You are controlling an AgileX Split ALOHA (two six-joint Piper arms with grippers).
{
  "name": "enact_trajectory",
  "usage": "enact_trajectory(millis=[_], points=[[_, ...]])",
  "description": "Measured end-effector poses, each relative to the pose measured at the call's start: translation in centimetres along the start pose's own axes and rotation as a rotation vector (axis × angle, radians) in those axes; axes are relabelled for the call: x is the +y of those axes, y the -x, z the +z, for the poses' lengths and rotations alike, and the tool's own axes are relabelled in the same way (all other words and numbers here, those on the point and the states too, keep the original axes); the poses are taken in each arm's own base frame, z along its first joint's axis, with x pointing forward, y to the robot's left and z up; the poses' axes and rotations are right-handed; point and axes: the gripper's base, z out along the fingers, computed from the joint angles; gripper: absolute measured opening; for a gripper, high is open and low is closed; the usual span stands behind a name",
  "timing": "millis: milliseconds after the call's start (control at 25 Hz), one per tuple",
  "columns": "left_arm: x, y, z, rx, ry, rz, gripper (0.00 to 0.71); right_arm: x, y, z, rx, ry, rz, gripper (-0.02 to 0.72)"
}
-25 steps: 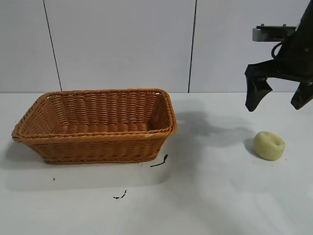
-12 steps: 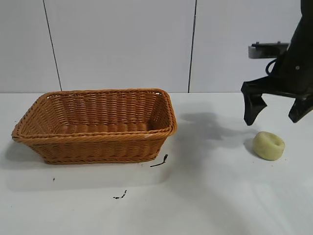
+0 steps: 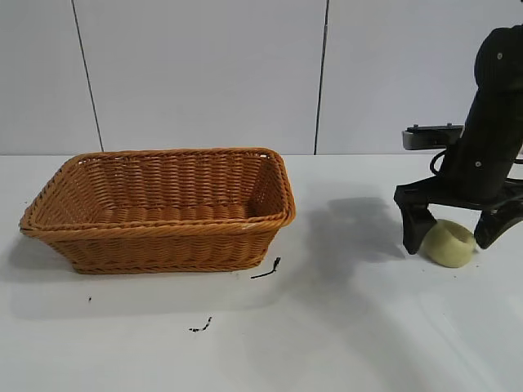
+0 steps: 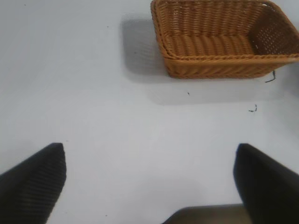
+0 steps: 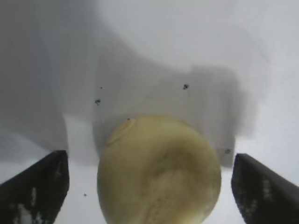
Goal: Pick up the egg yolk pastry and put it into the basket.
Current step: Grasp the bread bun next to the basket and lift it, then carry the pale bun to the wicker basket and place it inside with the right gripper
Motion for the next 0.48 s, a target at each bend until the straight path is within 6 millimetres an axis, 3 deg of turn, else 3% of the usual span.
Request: enact_trajectory(millis=[80,200,480], points=[[0.0,0.0,0.0,0.0,0.0,0.0,0.695,0.0,0.2,-0.4,0.013,0.001,0.001,0.114],[0.0,0.0,0.0,0.0,0.0,0.0,0.695,0.0,0.9,-2.0,0.02,0.001,0.0,0.09],[0.0,0.0,0.0,0.0,0.0,0.0,0.695,0.1,4.3,-12.1,-0.174,0.001,-0.003,0.085]])
